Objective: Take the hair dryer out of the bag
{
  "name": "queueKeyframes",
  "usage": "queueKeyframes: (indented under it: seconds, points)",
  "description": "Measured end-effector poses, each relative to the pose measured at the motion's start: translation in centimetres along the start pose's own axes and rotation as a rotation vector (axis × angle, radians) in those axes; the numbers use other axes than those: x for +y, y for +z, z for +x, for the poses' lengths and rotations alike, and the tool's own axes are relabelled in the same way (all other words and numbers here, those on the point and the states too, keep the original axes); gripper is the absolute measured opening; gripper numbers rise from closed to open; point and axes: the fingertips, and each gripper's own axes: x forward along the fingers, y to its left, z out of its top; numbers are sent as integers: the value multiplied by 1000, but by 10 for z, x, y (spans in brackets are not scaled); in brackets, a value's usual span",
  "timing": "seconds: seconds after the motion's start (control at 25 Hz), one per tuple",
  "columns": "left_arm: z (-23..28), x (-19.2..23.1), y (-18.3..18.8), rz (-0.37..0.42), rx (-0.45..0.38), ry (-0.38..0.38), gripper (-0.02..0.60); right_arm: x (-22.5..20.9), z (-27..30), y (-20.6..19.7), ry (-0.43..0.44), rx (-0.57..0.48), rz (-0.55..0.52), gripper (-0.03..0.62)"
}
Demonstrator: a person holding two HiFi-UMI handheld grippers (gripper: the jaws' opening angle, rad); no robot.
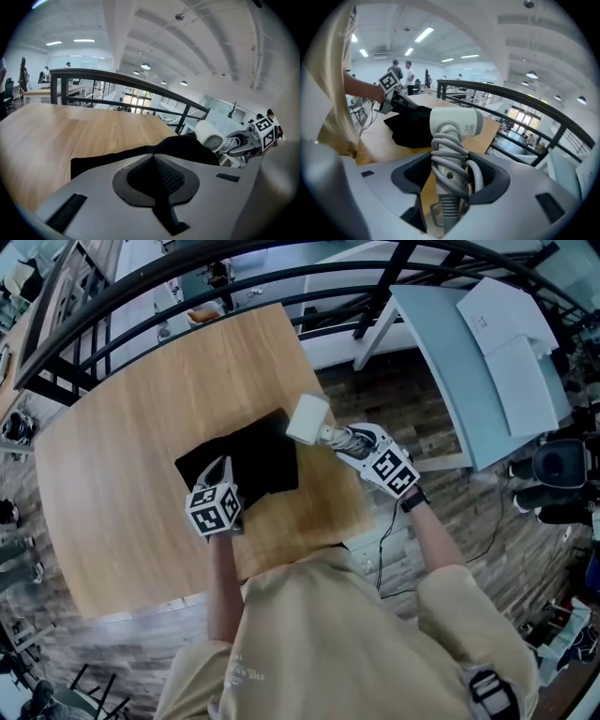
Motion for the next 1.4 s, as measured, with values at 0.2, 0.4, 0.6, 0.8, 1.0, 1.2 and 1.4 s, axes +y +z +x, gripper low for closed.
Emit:
queueKeyframes:
  seconds: [0.2, 0.4, 0.6, 0.8, 1.0, 1.2, 1.4]
  points:
    - [0, 0, -2, 9, 5, 3, 17, 0, 9, -16, -175, -27, 222, 238]
    - [-2, 0, -3, 7, 7, 9, 15, 12, 26, -21, -300, -45, 383, 238]
    - [0, -2, -6, 10, 11, 12, 15, 18, 42, -32, -389, -41, 490, 238]
    - [2, -3, -11, 14, 21, 10, 15, 15, 56, -46, -471, -13, 592, 238]
    - [6, -4, -17, 14, 32, 13, 15, 21, 64, -53, -493, 11, 617, 238]
    - [13, -5, -20, 22, 42, 4, 17, 22, 70, -55, -521, 19, 632, 238]
    - [16, -6, -30, 13, 56, 7, 17, 27, 75, -55, -488, 38, 612, 238]
